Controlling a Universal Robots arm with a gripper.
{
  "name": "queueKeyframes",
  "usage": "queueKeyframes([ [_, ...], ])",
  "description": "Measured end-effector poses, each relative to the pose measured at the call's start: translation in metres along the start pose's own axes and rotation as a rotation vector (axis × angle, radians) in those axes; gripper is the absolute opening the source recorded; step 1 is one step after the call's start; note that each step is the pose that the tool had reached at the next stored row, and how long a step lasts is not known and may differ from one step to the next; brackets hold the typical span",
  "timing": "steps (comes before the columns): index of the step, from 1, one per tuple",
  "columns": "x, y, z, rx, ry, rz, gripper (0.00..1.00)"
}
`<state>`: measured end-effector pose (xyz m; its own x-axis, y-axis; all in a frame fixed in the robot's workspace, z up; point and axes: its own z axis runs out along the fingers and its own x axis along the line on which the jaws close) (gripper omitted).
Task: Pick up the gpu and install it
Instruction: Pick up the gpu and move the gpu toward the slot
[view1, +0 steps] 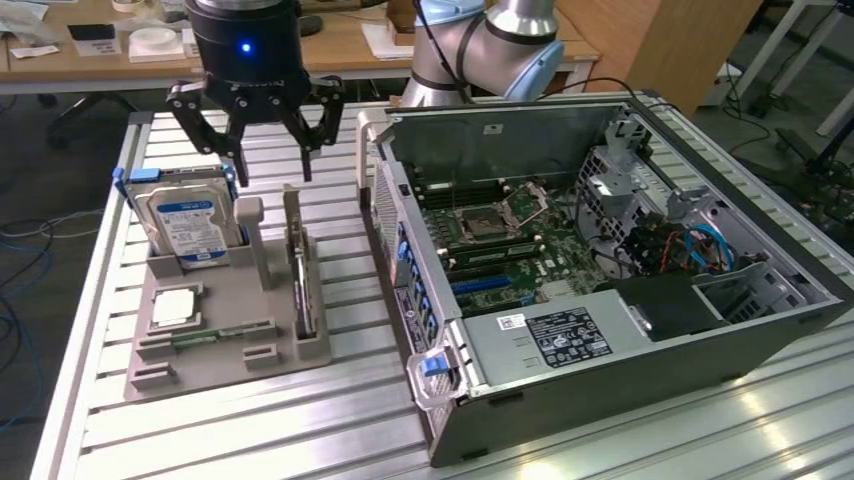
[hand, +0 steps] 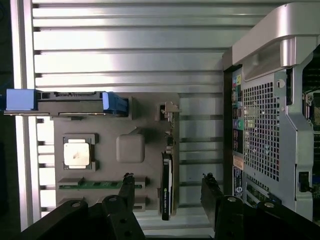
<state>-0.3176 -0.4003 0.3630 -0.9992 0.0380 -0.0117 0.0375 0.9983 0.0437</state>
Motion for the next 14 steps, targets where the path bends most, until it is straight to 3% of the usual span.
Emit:
queueKeyframes([
  [14,0.0,-0.0007,0.0116,-0.0001,-0.0001,0.0,0.65],
])
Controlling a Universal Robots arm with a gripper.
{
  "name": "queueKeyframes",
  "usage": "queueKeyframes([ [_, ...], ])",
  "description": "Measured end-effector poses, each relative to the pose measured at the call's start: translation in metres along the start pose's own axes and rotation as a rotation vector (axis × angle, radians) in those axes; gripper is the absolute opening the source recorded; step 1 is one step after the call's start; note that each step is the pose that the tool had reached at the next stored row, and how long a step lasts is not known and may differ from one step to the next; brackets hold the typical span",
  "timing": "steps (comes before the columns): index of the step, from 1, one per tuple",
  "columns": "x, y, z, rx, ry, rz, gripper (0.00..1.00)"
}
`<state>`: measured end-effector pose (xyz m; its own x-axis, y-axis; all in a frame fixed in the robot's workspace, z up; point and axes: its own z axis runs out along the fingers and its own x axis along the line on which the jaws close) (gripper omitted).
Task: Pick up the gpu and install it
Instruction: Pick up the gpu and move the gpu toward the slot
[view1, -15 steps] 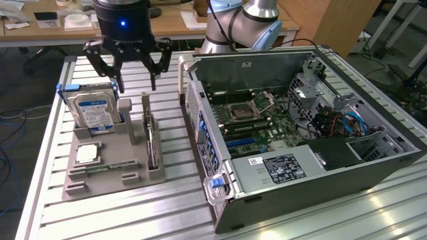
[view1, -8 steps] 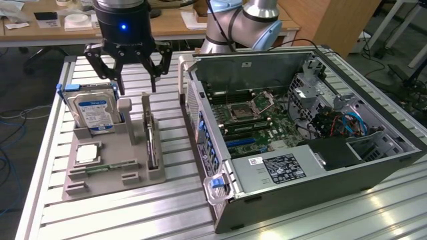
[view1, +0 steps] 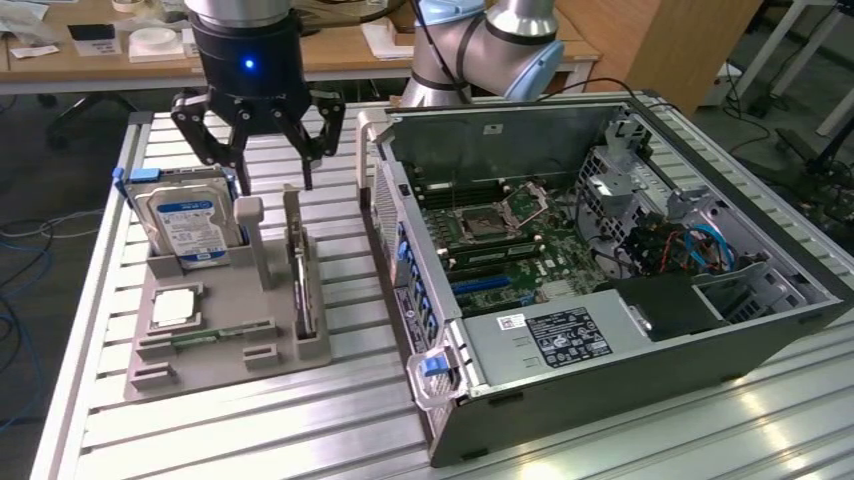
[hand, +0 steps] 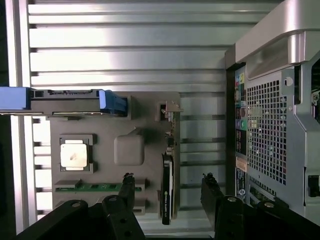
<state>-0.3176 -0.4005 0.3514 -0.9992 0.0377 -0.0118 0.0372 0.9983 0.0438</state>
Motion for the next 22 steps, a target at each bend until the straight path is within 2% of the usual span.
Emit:
queueKeyframes([
  [4,0.0,-0.0019,0.0023,0.0,-0.0005,-0.001,0.65],
  [10,0.0,-0.0051,0.0036,-0.0004,0.0001,-0.037,0.65],
  [14,0.0,-0.009,0.0051,-0.0006,-0.0005,-0.043,0.65],
  [18,0.0,-0.0149,0.0083,-0.0001,-0.0022,-0.043,0.65],
  [22,-0.003,-0.0162,0.0148,0.0003,-0.003,-0.043,0.65],
])
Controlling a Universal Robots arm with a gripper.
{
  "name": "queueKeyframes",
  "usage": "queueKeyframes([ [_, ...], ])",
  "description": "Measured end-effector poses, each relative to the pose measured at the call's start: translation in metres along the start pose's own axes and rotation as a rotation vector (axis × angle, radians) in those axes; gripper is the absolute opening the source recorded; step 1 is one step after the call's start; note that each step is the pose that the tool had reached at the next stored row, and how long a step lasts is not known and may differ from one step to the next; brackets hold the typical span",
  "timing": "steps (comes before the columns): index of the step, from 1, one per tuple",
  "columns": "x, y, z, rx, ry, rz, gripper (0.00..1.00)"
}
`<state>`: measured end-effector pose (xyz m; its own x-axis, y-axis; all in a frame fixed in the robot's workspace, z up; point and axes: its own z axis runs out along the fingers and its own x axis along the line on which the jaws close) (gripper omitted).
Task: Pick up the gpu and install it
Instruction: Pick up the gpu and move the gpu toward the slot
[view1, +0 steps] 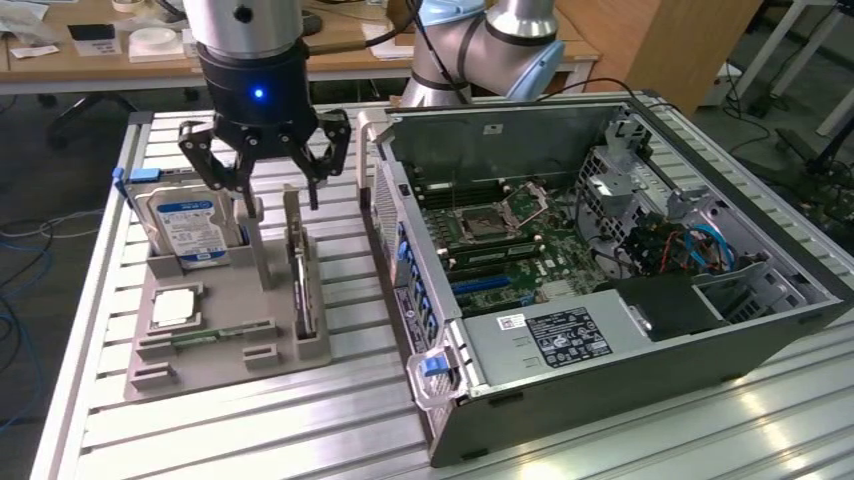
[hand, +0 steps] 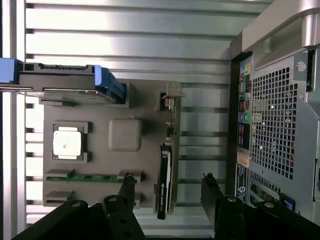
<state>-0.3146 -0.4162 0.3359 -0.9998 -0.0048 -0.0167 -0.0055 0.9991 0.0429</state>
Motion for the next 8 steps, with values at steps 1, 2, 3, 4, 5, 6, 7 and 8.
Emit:
queueKeyframes([
  [1,-0.001,-0.0001,0.002,0.0,-0.0001,0.0,0.65],
  [2,-0.003,-0.0002,0.0038,0.0,-0.0001,0.0,0.65],
  [3,-0.004,-0.0003,0.0057,0.0,-0.0001,0.0,0.65],
  [4,-0.005,-0.0004,0.0075,0.0,-0.0001,0.0,0.65],
  [5,-0.005,-0.0004,0.0093,0.0,-0.0001,0.001,0.65],
  [6,-0.005,-0.0005,0.0111,-0.0001,-0.0002,0.001,0.65],
  [7,-0.005,-0.0006,0.0128,0.0,-0.0001,0.001,0.65],
  [8,-0.005,-0.0008,0.0147,-0.0001,-0.0002,0.001,0.65],
])
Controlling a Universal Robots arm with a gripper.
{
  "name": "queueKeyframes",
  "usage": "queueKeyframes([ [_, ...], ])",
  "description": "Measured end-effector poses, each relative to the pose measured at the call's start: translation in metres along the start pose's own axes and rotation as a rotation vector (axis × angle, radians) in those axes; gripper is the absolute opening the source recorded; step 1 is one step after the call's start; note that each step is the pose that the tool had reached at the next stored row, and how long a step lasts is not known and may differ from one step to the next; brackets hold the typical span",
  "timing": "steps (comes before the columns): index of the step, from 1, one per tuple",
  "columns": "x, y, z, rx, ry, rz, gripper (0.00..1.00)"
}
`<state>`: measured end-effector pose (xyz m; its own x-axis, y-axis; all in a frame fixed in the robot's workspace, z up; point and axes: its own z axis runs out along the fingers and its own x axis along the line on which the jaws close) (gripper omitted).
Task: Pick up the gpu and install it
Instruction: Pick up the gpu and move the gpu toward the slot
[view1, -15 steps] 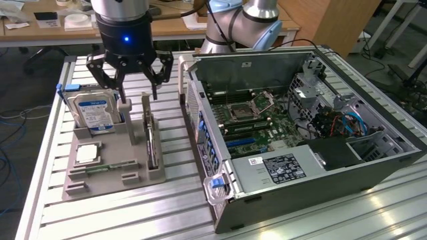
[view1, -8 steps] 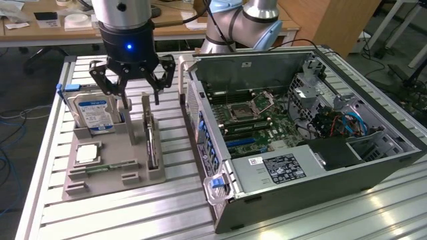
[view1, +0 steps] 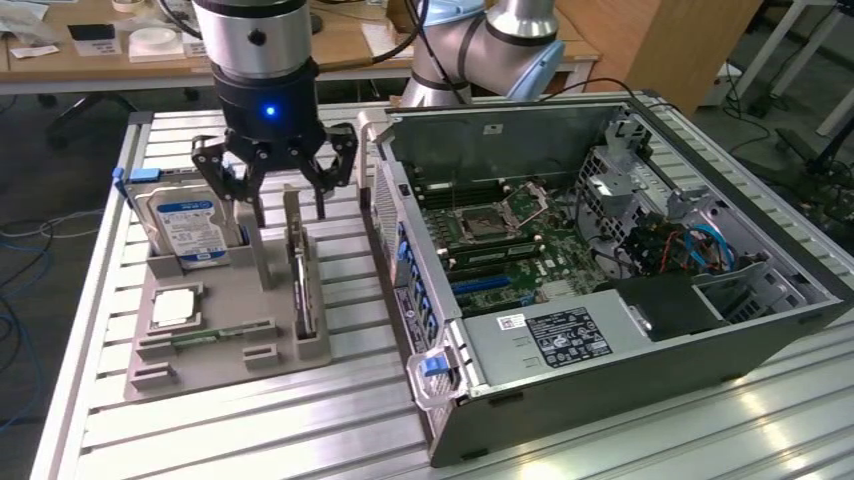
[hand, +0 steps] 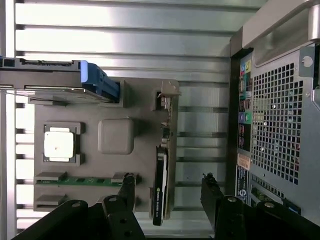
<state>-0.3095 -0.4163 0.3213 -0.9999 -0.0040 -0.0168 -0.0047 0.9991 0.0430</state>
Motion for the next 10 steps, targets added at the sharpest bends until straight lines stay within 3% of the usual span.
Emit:
queueKeyframes([
  [10,0.0,-0.0056,0.018,0.0001,0.0015,0.002,0.65],
])
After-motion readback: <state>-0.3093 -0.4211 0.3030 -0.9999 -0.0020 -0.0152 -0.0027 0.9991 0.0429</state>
